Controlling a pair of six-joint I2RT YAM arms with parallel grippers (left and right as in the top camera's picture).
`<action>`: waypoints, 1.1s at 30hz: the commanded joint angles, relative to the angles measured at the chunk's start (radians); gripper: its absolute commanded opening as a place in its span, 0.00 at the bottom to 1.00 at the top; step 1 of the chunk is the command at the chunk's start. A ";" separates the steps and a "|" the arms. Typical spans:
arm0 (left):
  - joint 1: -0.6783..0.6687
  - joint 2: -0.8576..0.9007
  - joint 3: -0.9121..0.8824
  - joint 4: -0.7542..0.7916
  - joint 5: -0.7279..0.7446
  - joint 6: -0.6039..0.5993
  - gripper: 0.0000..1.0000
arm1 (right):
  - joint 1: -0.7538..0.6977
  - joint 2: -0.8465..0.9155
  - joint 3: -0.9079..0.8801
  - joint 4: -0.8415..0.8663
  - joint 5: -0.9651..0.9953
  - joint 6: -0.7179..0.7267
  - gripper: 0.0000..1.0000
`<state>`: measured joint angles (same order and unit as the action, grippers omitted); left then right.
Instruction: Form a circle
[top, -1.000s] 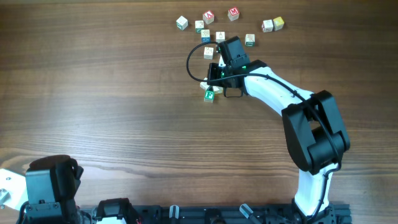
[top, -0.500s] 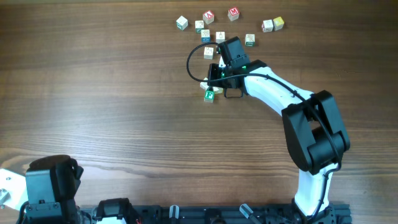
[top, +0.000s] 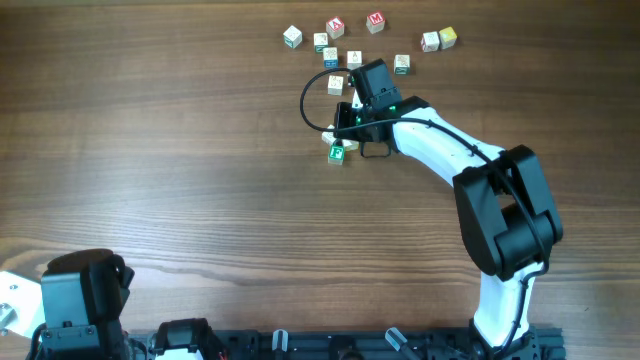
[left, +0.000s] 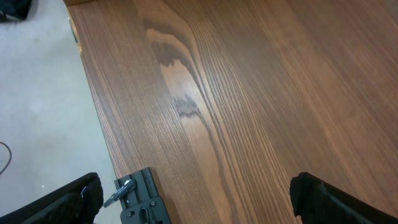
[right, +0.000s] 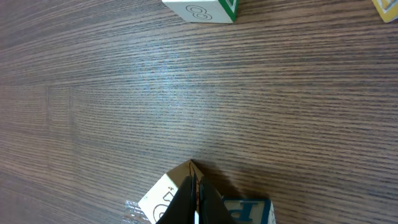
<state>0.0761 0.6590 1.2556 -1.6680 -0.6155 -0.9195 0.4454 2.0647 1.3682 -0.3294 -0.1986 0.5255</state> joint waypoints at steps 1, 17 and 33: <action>0.007 -0.002 -0.001 0.002 -0.003 -0.012 1.00 | 0.003 0.027 0.019 -0.002 -0.010 0.000 0.05; 0.007 -0.002 -0.001 0.002 -0.003 -0.012 1.00 | 0.003 0.027 0.019 -0.006 -0.013 -0.001 0.05; 0.007 -0.002 -0.001 0.002 -0.003 -0.012 1.00 | 0.003 0.027 0.019 -0.012 -0.021 -0.001 0.05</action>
<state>0.0761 0.6590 1.2556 -1.6680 -0.6155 -0.9195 0.4454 2.0647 1.3682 -0.3378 -0.2024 0.5255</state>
